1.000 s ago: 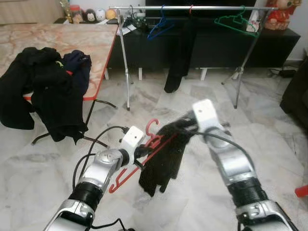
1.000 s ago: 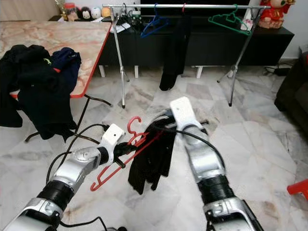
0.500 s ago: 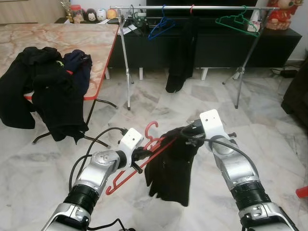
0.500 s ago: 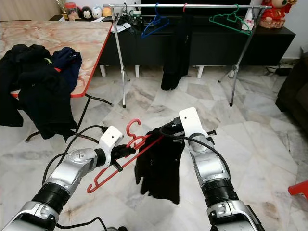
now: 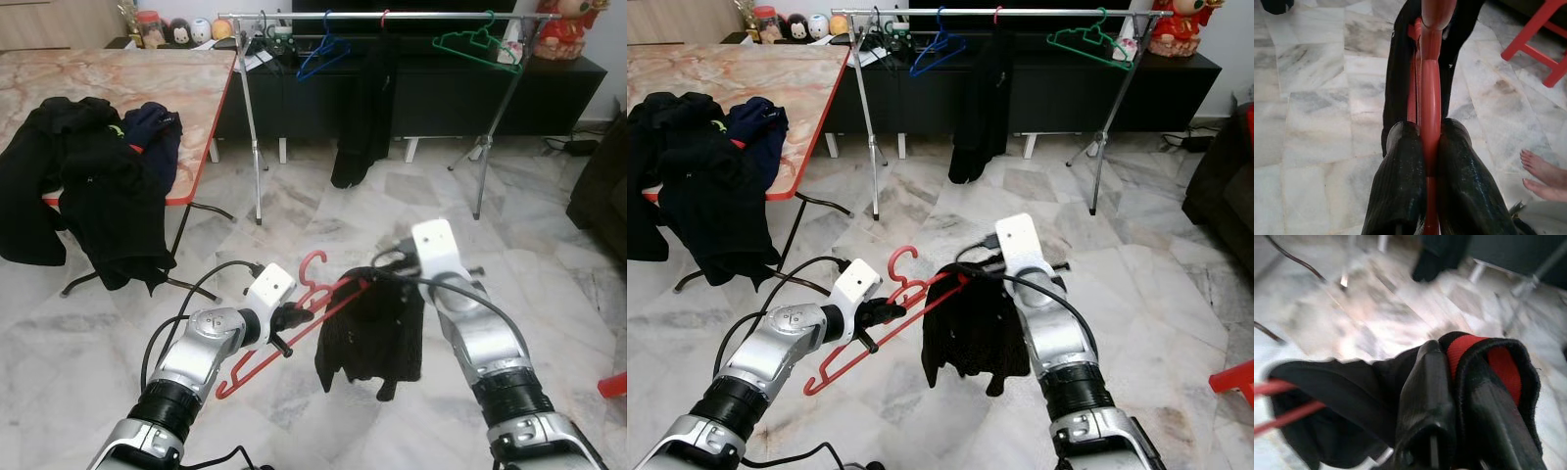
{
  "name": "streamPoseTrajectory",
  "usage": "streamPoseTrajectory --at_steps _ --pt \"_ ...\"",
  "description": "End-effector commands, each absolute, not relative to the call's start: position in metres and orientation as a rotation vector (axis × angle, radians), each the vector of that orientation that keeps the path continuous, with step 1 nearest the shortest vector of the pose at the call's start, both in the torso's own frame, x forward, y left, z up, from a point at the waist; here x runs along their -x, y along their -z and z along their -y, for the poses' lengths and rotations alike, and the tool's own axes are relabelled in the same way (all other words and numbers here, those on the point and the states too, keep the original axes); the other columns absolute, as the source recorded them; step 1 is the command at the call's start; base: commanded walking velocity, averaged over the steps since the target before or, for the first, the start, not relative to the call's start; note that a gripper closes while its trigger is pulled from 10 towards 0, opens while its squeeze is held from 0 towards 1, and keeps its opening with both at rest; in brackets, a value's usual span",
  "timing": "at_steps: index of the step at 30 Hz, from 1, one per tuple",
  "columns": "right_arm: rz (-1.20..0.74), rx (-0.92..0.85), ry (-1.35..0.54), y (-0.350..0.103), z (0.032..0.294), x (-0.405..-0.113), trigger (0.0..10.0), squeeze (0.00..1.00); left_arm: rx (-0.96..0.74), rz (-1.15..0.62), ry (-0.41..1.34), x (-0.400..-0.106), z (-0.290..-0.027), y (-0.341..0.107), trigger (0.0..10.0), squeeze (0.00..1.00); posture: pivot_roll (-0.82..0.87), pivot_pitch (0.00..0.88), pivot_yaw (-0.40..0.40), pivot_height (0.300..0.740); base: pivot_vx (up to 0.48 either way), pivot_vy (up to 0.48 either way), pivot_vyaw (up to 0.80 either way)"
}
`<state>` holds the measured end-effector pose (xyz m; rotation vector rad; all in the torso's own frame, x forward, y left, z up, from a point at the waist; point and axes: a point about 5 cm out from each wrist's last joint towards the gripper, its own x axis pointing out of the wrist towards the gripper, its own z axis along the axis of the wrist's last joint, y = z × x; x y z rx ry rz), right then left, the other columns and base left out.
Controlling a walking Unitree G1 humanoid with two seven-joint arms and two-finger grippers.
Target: Hang hanger
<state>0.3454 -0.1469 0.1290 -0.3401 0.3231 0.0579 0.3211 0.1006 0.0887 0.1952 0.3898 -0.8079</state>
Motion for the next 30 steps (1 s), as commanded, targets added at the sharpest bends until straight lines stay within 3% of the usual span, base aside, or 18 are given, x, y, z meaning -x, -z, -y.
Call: streamPoseTrajectory --at_steps 1,8,15,20,24,30 --pt "-0.308 0.326 -0.096 -0.134 0.139 -0.341 10.0 0.0 -0.191 -0.373 0.797 -0.325 -0.101 -0.095 10.0 0.0 -0.04 0.005 -0.02 0.74 0.0 0.0 0.0" --pt "-0.26 0.346 -0.226 -0.155 0.123 -0.328 10.0 0.0 -0.154 -0.34 0.828 -0.324 -0.097 -0.099 10.0 0.0 -0.04 0.003 -0.02 0.74 0.0 0.0 0.0" --pt "-0.261 0.385 -0.308 -0.167 0.102 -0.299 10.0 0.0 -0.133 -0.221 0.615 -0.346 -0.103 -0.115 10.0 0.0 -0.06 0.0 -0.019 0.74 0.0 0.0 0.0" --pt "-0.273 0.379 -0.314 -0.166 0.1 -0.294 10.0 0.0 -0.127 -0.18 0.575 -0.35 -0.102 -0.121 10.0 0.0 -0.06 0.0 -0.018 0.74 0.0 0.0 0.0" --pt "-0.268 0.392 -0.336 -0.169 0.102 -0.293 10.0 0.0 -0.076 -0.19 0.764 -0.339 -0.085 -0.122 10.0 0.0 -0.06 0.0 -0.017 0.74 0.0 0.0 0.0" --pt "-0.219 0.539 -0.345 -0.176 0.114 -0.301 10.0 0.0 -0.042 -0.214 0.885 -0.328 -0.078 -0.118 10.0 0.0 -0.06 0.001 -0.016 0.74 0.0 0.0 0.0"
